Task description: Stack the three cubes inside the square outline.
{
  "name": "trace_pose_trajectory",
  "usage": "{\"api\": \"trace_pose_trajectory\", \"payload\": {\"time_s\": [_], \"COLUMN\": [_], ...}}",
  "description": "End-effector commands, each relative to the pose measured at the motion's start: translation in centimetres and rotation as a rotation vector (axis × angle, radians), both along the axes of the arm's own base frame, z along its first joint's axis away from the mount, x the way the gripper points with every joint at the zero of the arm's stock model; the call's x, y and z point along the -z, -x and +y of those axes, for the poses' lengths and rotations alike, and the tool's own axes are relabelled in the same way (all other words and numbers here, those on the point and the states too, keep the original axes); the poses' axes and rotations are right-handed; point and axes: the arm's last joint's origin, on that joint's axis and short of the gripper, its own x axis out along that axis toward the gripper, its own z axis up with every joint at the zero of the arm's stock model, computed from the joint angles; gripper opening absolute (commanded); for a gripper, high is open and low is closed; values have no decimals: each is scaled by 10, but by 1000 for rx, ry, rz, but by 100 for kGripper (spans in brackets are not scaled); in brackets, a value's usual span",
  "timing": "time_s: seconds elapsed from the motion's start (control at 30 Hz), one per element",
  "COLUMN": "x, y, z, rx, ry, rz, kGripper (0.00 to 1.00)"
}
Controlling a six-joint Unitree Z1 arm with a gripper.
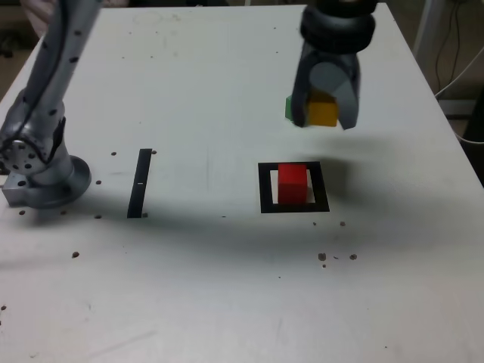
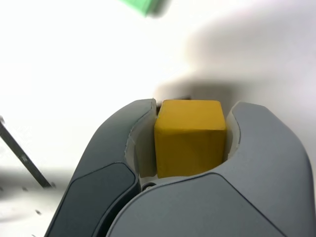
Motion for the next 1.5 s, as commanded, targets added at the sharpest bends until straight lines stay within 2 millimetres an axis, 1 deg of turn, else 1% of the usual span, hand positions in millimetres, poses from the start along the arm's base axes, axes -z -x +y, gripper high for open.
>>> {"api": "trace_pose_trajectory", "payload": {"time_s": [0.0, 0.1, 0.23, 0.33, 0.43, 0.63, 0.93, 1.03, 1.3, 1.47], "x": [-16, -5, 1, 5, 13, 26, 39, 41, 40, 40], "y": [29, 40, 48, 49, 46, 38, 34, 35, 34, 34], "z": [-15, -33, -52, -61, -65, -68, -67, -65, -60, -57], "rx": [-41, -68, -78, -83, -85, -95, -120, -122, -133, -133], "ry": [16, 40, 59, 63, 67, 60, 31, 16, 9, 10], "rz": [-41, -30, -38, -47, -49, -38, -2, 4, 1, 1], "kGripper": [18, 18, 18, 18, 18, 18, 18, 18, 28, 29]}}
